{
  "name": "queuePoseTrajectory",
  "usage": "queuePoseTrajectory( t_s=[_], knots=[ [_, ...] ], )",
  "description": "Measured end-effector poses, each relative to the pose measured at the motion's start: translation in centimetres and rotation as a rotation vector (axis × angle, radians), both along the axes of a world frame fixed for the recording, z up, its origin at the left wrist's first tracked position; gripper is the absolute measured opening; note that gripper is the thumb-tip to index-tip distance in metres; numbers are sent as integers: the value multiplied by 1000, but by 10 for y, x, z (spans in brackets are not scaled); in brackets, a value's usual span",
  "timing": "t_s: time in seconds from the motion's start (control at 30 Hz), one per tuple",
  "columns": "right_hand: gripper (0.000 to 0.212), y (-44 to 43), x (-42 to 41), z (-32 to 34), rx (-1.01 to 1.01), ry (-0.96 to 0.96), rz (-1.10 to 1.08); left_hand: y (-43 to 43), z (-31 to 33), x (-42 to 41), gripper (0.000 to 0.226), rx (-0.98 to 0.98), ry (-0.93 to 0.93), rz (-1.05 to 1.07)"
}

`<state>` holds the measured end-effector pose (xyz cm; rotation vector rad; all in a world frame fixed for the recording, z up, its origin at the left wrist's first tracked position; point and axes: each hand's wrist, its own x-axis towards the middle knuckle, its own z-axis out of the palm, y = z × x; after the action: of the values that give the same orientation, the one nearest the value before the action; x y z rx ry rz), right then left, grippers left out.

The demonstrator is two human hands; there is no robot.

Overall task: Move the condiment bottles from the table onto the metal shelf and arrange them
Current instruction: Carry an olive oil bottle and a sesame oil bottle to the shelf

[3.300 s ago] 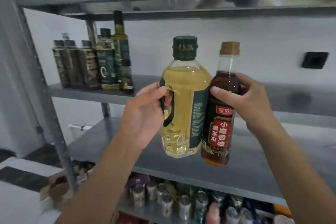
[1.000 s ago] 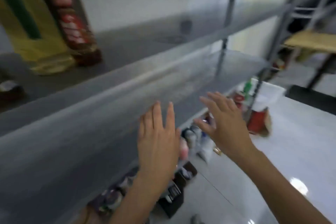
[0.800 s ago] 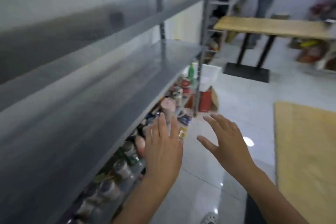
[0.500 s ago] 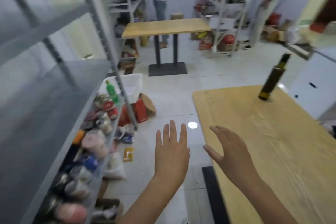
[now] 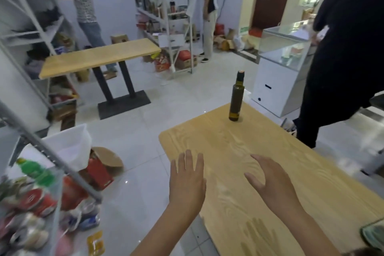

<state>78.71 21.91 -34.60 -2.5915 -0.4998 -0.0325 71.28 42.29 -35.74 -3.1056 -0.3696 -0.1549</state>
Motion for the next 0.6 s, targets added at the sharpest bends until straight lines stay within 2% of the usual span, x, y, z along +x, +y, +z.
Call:
queuePoseTrajectory(
  t_s=[0.27,0.43,0.5,0.6],
  knots=[
    [54,12,60,1,-58,49,-176,24,1,89,64,-29,55,-128],
    [54,31,119,2,-119,51,-298,60,1,193,67,-32,13,-220],
    [54,40,147,0,-148,50,-368,73,-1,243,71,-81,3,-259],
    [55,57,188,-5,-191,91,-446,89,-7,320,78,-276,21,-306]
  ],
)
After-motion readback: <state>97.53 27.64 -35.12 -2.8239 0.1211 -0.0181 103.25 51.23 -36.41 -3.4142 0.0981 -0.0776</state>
